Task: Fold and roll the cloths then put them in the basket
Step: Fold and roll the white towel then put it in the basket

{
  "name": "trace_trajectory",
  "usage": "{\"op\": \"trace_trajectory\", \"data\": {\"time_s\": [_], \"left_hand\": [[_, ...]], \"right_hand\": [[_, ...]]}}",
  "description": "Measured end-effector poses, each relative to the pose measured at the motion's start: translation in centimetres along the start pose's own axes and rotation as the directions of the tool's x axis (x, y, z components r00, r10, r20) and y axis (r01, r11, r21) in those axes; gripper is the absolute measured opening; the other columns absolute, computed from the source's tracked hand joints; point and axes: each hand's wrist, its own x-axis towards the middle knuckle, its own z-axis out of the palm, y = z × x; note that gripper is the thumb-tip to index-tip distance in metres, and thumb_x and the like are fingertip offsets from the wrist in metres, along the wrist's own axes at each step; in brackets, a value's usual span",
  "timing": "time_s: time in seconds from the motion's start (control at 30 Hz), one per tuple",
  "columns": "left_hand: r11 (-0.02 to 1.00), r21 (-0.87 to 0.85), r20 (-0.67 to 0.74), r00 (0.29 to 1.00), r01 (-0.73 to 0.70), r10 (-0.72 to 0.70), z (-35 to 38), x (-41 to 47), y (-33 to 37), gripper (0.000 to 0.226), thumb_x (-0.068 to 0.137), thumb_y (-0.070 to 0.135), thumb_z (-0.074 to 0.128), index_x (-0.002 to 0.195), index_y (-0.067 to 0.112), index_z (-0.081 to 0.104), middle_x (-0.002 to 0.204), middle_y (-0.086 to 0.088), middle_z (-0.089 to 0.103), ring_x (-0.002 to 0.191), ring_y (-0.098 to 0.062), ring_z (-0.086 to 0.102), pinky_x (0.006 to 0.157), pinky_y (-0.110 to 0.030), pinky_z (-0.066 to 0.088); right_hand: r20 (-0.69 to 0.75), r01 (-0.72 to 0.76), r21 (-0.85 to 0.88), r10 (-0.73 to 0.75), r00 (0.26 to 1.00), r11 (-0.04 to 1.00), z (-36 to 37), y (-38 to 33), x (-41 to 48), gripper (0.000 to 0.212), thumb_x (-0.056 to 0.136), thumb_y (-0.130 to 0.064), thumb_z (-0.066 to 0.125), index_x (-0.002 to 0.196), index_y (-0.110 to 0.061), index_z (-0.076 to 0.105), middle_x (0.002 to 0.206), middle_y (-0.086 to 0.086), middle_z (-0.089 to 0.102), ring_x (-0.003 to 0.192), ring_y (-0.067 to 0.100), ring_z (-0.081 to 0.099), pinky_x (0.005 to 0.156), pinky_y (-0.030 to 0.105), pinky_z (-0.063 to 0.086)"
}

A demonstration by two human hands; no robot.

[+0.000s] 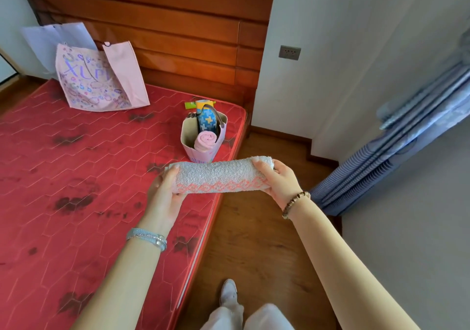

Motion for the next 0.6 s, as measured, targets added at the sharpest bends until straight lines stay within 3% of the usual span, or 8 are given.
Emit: {"op": "trace_trajectory", "data": {"time_s": [0.1,0.33,0.43,0.6], "left_hand": [[1.0,0.019,-0.039,0.999,-0.002,0.002,0.6,1.8,1.0,0.014,0.093,0.014,0.065,0.107,0.014,0.066,0.125,-0.011,0.066,0.118,-0.024,0.062,0.099,-0.044,0.051],[1.0,0.014,-0.107,0.994,-0.015,0.016,1.7,6.3,2.2,0.026,0.094,0.013,0.063,0.12,0.008,0.062,0.118,-0.008,0.068,0.112,-0.021,0.064,0.086,-0.036,0.054],[0.999,0.043,-0.116,0.993,-0.022,0.027,2.2,8.6,2.3,0.018,0.095,0.016,0.061,0.112,0.011,0.065,0.106,-0.005,0.072,0.106,-0.019,0.068,0.082,-0.034,0.054],[0.999,0.033,-0.139,0.989,-0.039,0.044,3.6,13.4,2.8,0.017,0.095,0.021,0.062,0.108,0.012,0.068,0.116,-0.008,0.07,0.11,-0.019,0.067,0.089,-0.035,0.053]], "right_hand": [[0.02,-0.055,0.04,0.054,0.998,0.998,1.1,-0.1,2.2,0.04,0.085,-0.033,0.073,0.114,-0.007,0.062,0.111,0.012,0.071,0.1,0.023,0.071,0.092,0.047,0.056],[0.059,-0.105,-0.012,0.106,0.993,0.994,2.7,-0.8,8.1,0.048,0.079,-0.04,0.077,0.11,-0.005,0.063,0.114,0.019,0.069,0.103,0.03,0.07,0.091,0.051,0.056],[0.092,-0.119,-0.036,0.122,0.988,0.992,3.2,-1.6,11.2,0.048,0.078,-0.042,0.078,0.108,-0.009,0.063,0.114,0.016,0.07,0.103,0.028,0.07,0.091,0.049,0.056],[0.107,-0.159,-0.136,0.174,0.979,0.978,4.3,-2.1,17.4,0.096,0.052,-0.072,0.081,0.12,-0.007,0.06,0.119,0.019,0.066,0.106,0.035,0.067,0.09,0.052,0.056]]}}
